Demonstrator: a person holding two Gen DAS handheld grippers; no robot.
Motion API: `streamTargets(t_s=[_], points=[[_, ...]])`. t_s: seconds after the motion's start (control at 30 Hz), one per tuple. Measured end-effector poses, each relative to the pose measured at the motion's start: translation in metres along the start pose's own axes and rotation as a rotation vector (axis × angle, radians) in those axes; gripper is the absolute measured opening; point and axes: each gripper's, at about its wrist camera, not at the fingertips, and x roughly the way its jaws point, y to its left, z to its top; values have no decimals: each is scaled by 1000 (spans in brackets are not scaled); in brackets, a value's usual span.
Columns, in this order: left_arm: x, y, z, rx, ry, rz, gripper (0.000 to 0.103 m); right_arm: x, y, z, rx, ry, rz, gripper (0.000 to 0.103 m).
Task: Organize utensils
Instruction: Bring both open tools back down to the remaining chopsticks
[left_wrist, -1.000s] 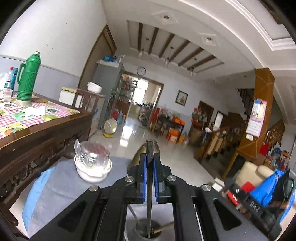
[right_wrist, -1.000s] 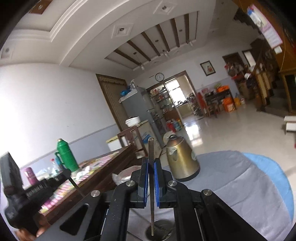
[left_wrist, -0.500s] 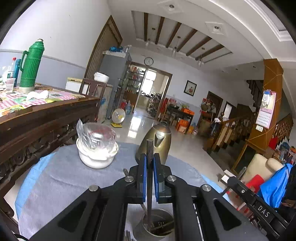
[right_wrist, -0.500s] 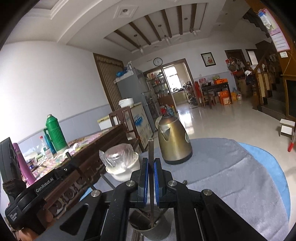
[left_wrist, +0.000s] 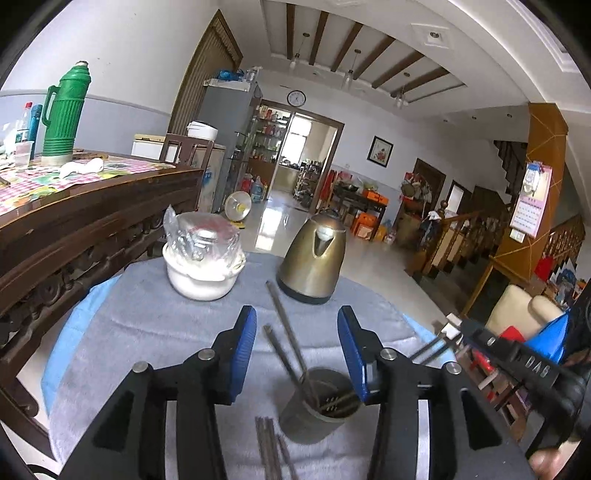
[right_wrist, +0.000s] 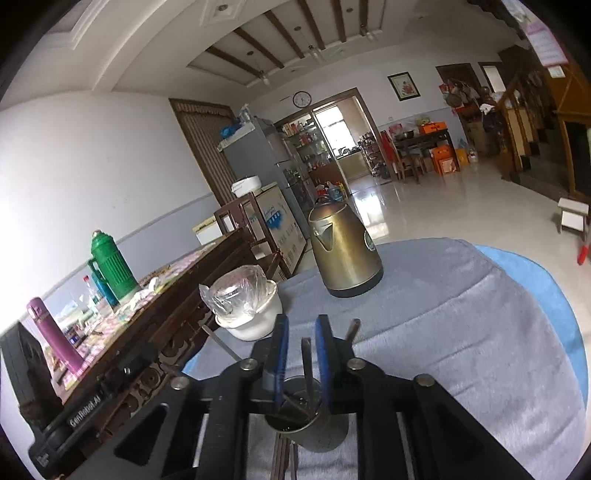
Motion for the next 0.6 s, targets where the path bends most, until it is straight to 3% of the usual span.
streamTargets(t_s=[0.1,0.17,0.37,0.6], points=[[-12,4,-9,5,6,18,53,-12,-8,-5,25,-16,4,35],[-17,6,-16,6,15,23,57,-23,-16,-11,44,-44,5,61],[-27,8,-49,45,70,62,64,-33,-31,-35,15,-29,10,62],[-16,23,-101,-3,232,104,65,-18,-60,-85,28,97,-7,62]])
